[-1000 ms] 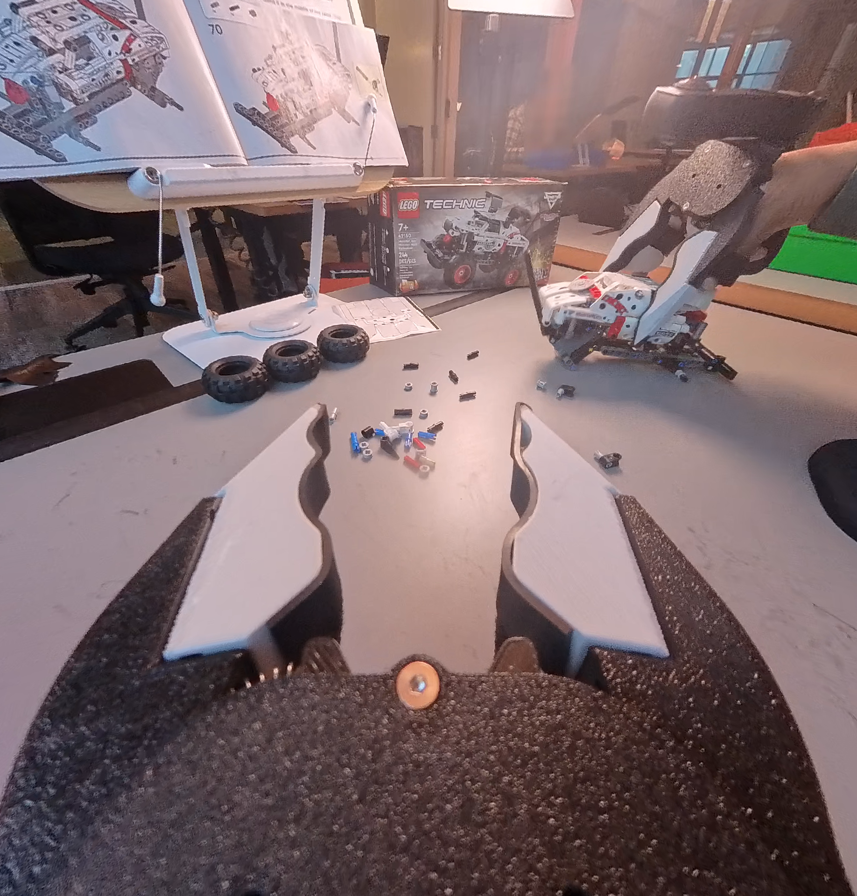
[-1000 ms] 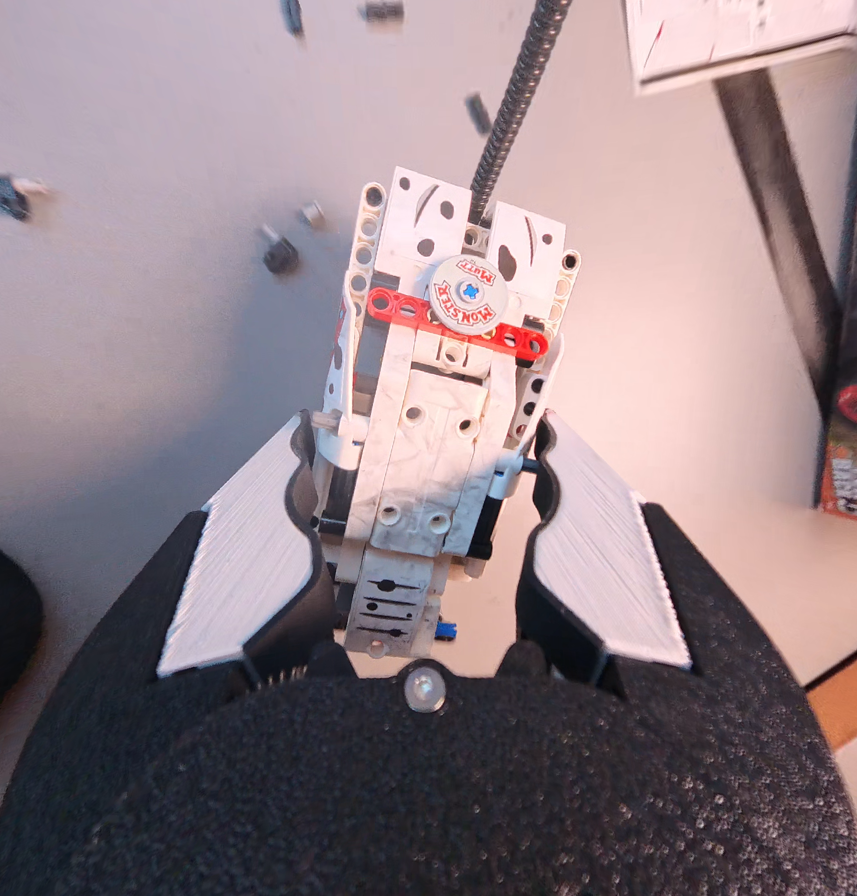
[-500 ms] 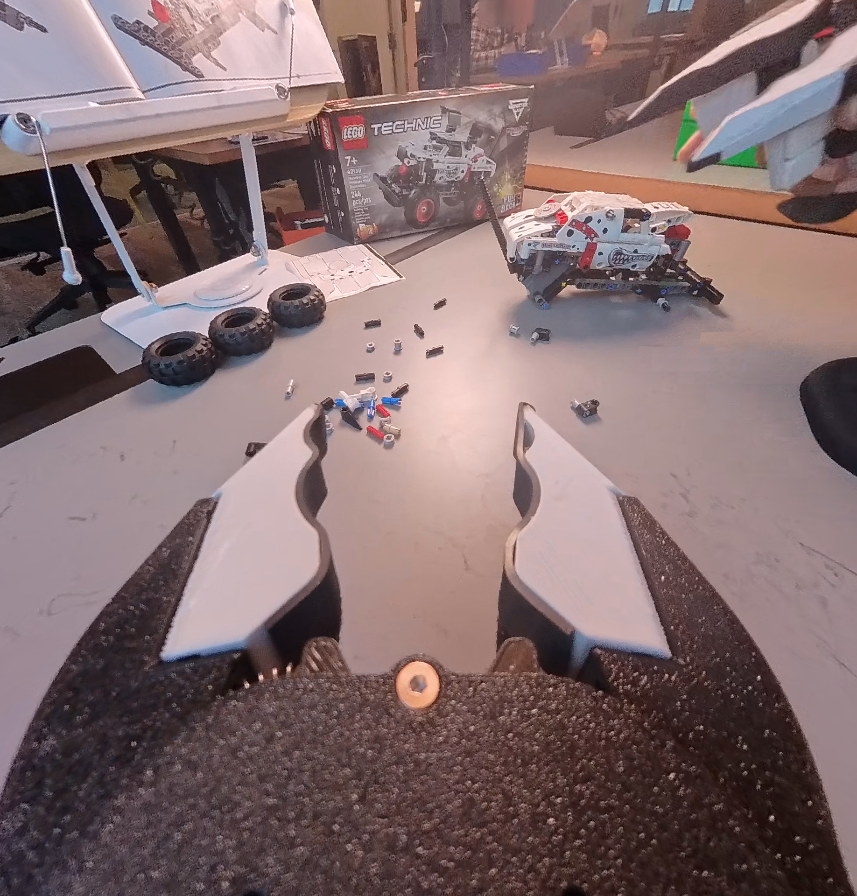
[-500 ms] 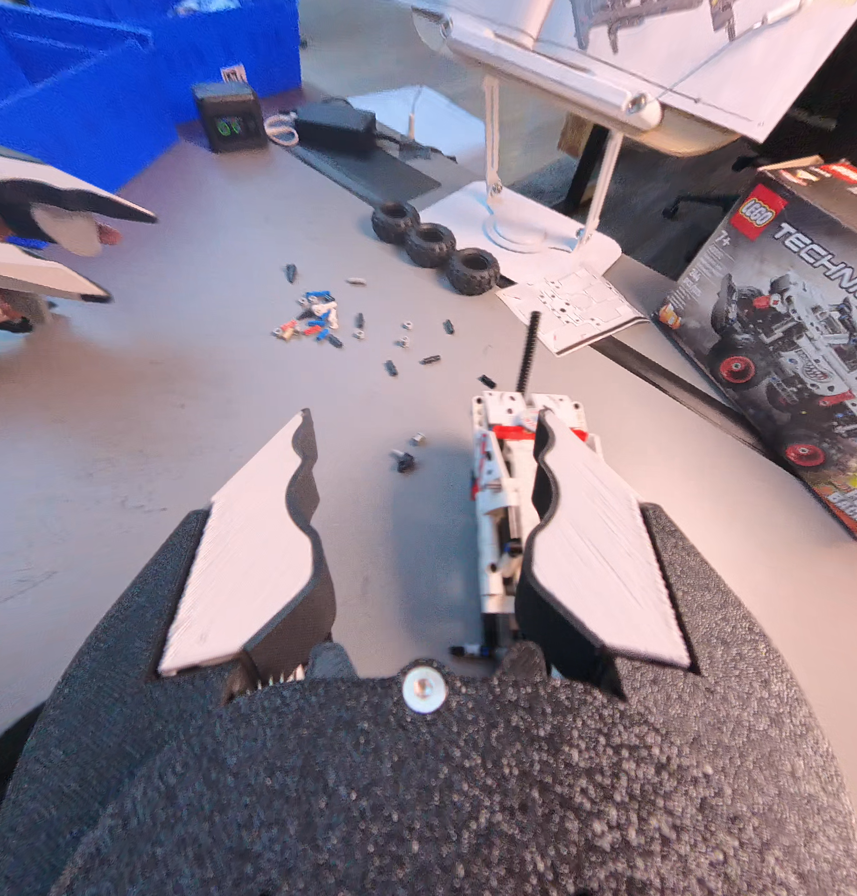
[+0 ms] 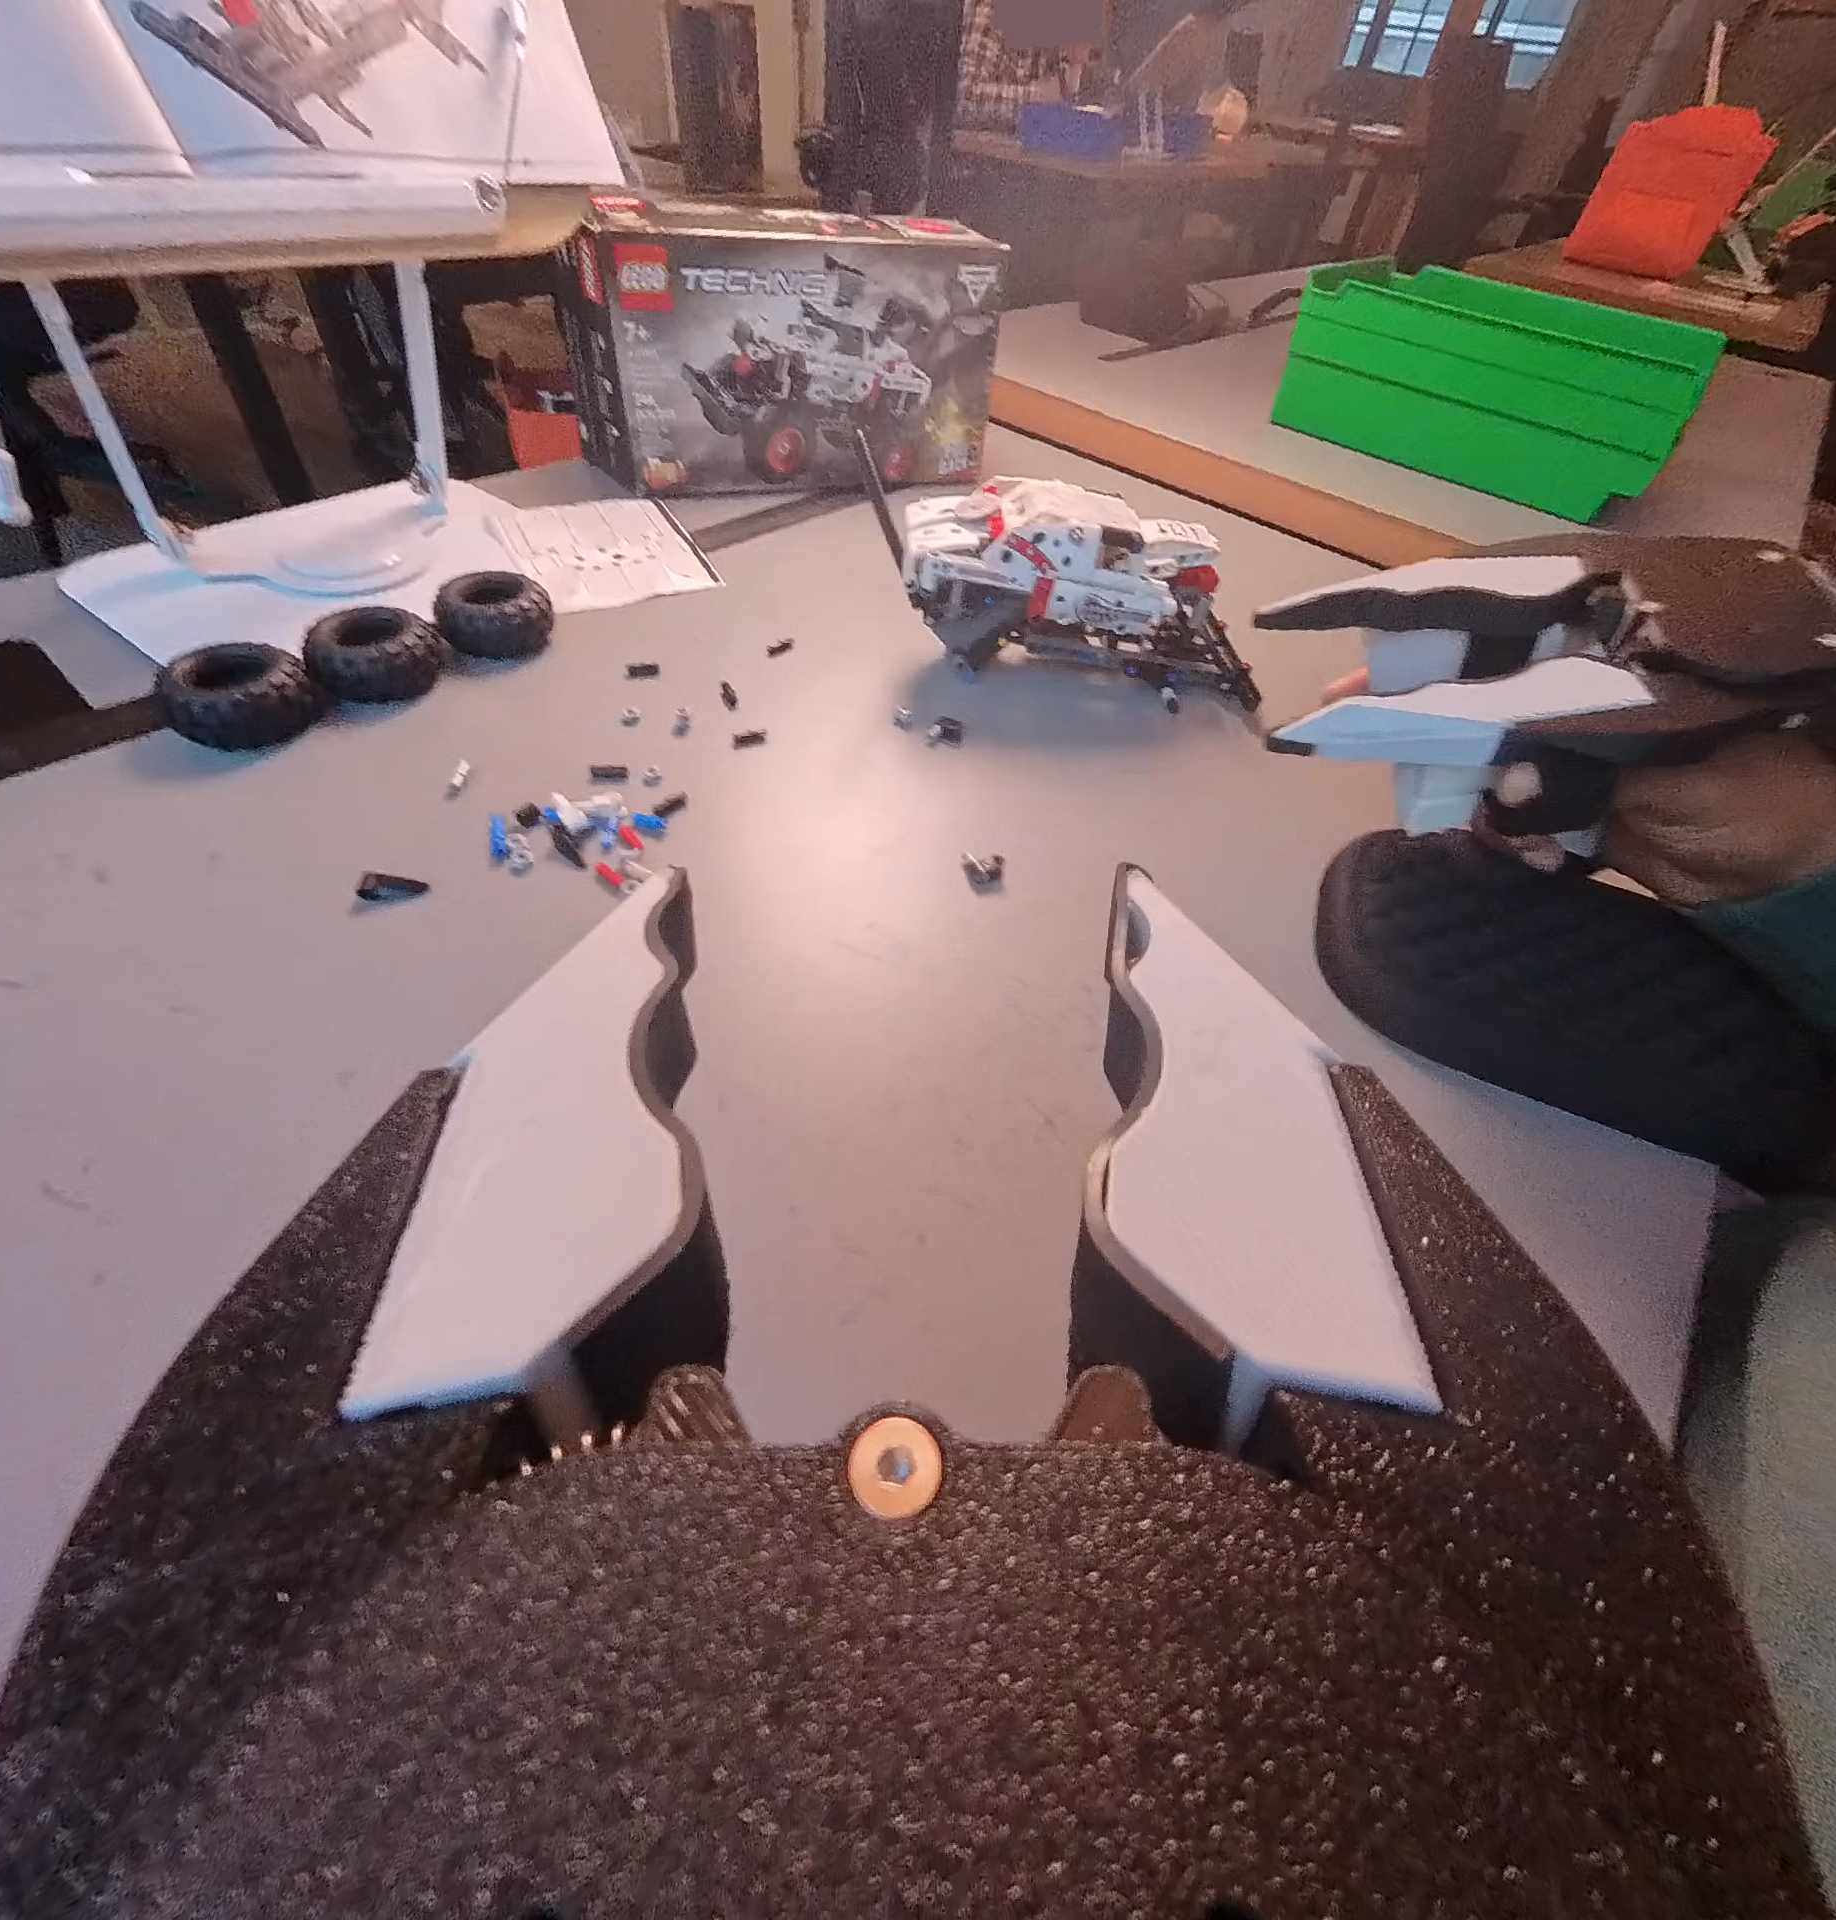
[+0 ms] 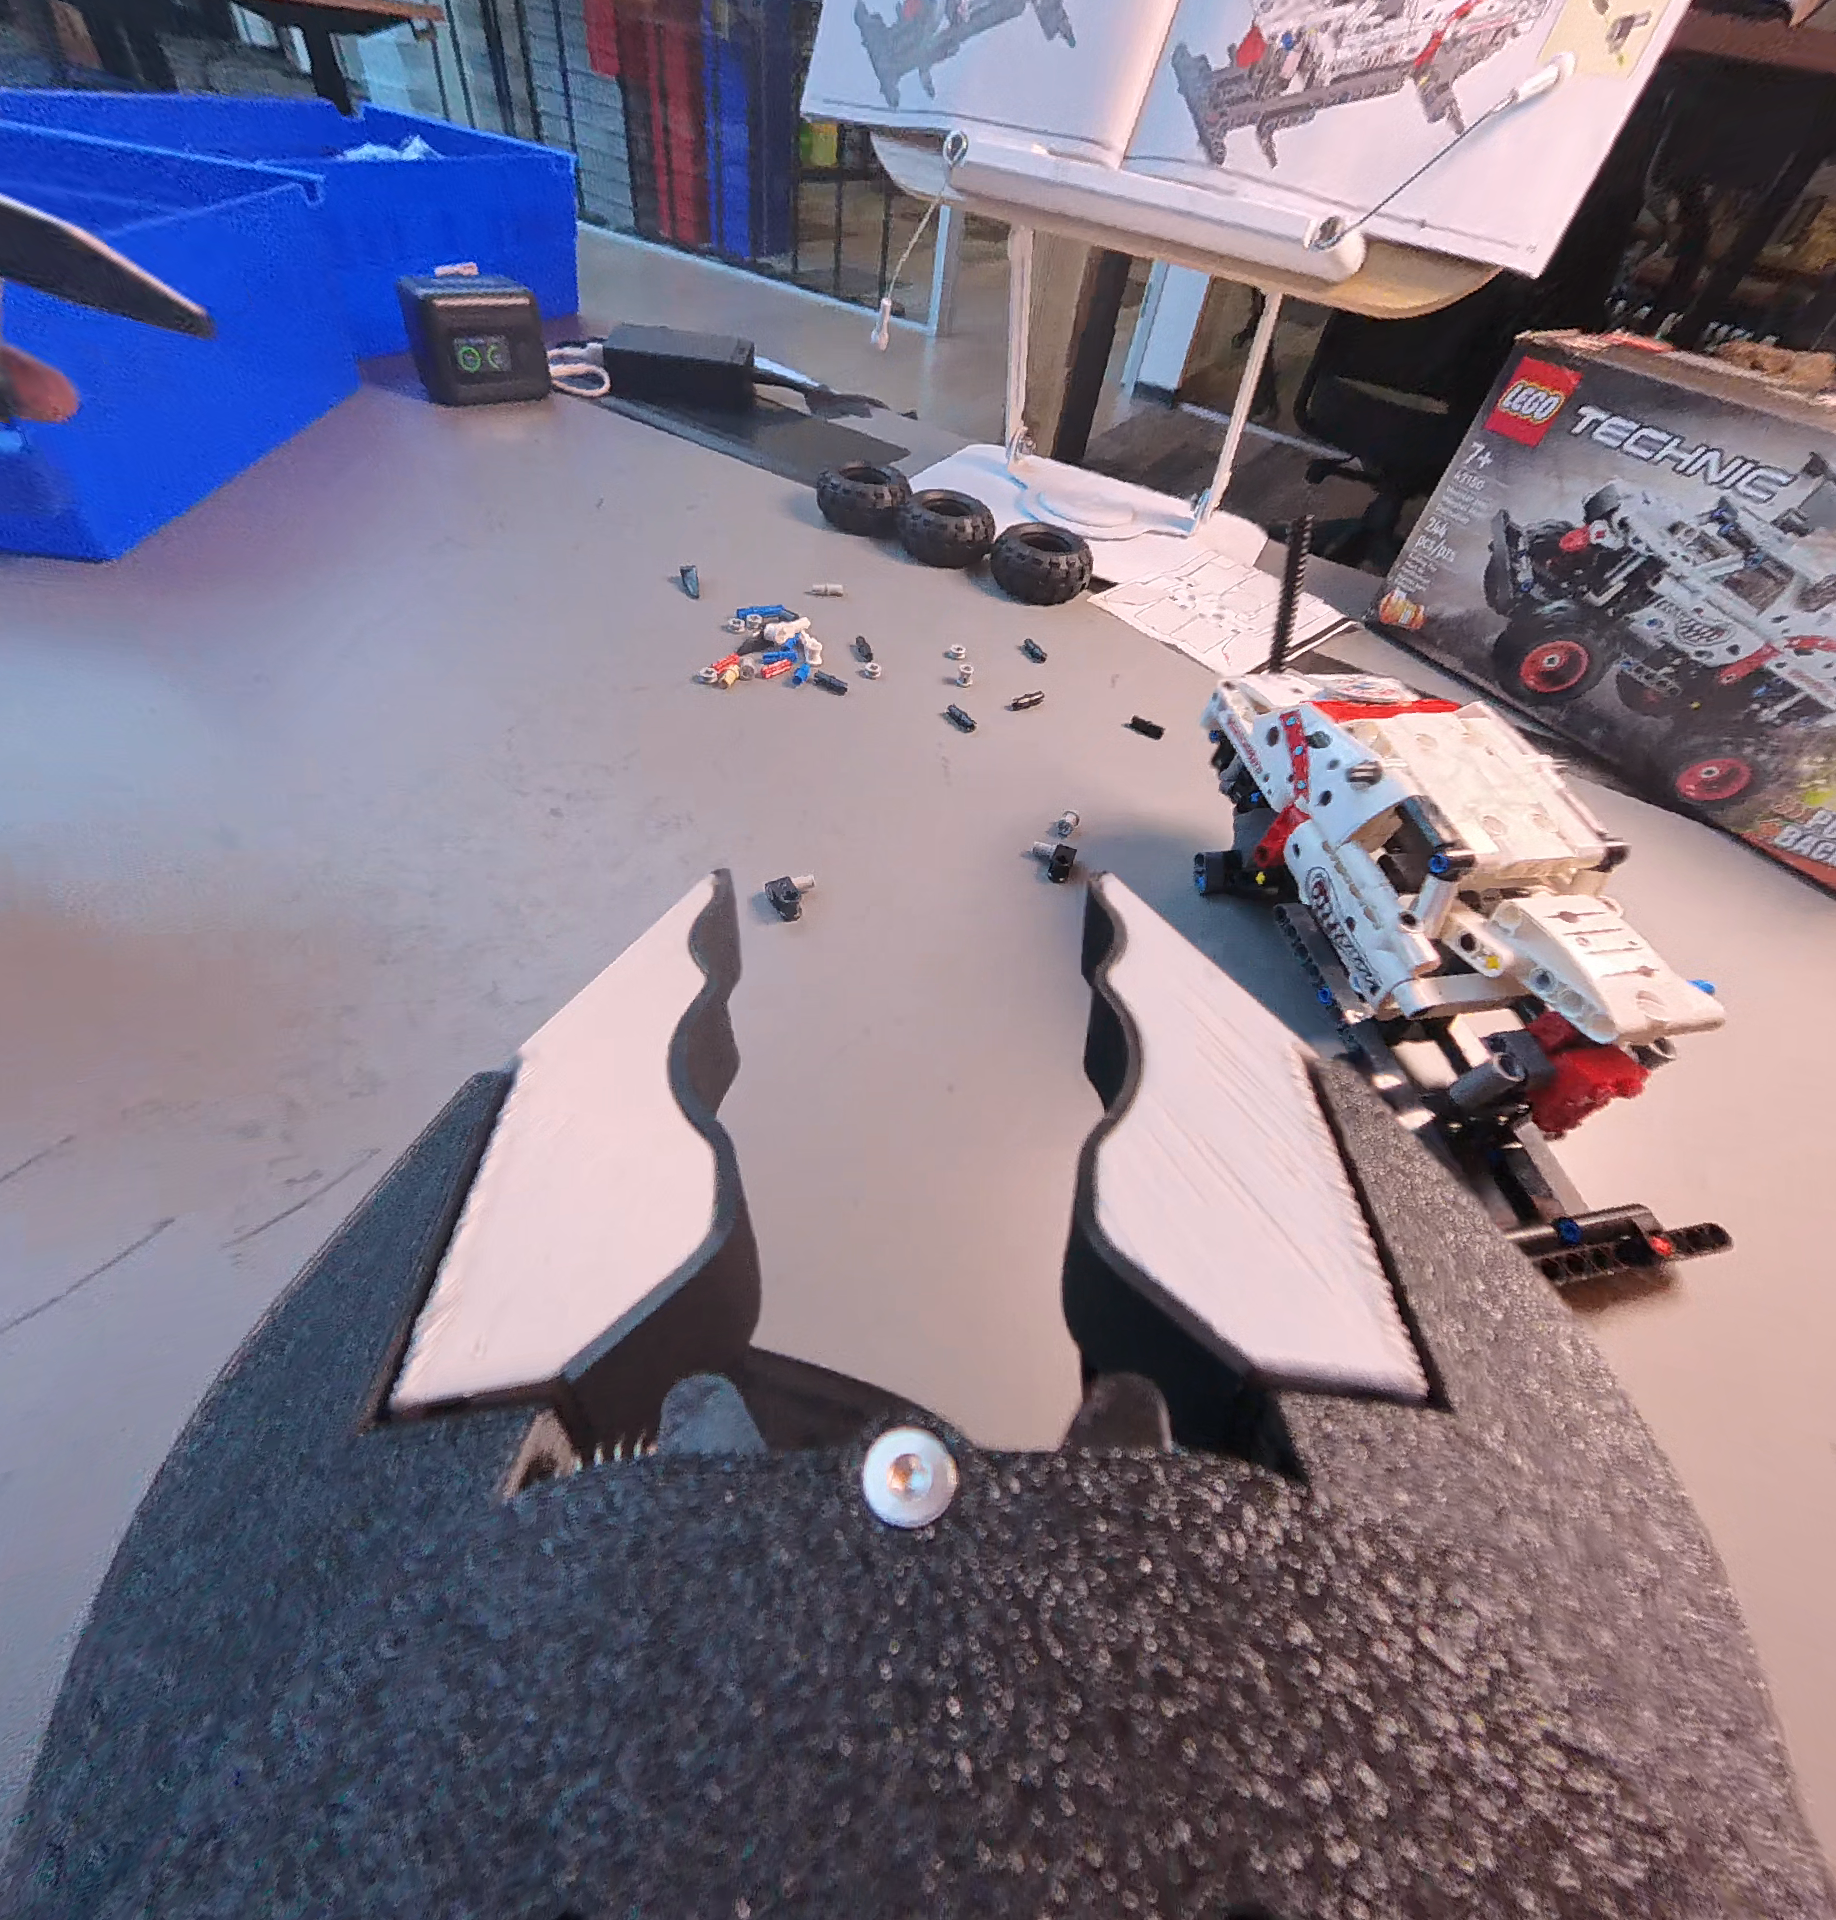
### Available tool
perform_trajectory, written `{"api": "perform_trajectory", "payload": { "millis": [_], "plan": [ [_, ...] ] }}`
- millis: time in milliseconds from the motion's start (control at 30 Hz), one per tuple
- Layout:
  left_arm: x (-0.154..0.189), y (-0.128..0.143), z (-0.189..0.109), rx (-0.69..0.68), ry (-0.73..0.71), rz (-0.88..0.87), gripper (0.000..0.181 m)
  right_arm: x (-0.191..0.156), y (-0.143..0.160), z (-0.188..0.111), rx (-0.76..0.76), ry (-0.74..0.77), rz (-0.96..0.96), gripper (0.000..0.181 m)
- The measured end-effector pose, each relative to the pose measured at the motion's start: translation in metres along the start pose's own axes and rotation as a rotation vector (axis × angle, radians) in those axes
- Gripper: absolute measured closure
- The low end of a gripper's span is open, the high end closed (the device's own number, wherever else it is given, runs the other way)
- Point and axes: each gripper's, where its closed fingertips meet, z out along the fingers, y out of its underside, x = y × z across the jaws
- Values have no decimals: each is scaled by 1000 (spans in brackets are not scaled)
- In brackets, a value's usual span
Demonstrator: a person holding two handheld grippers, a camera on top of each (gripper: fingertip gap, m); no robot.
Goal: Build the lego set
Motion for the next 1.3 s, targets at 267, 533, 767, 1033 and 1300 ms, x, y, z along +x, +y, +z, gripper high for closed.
{"api": "perform_trajectory", "payload": {
  "millis": [267,533,767,1033,1300],
  "plan": [
    [31,43,4,-52,20,21,110,-42,34,49,-307,-242,-243,140],
    [28,40,5,-9,66,-47,119,-49,60,101,-482,-381,-221,176],
    [30,28,26,-21,252,-263,129,-86,-7,81,-2,-423,-455,176],
    [40,-44,26,226,777,-639,154,-107,-91,41,430,-261,-557,176],
    [42,-39,40,154,747,-572,176,-112,-89,46,450,-184,-643,176]
  ]
}}
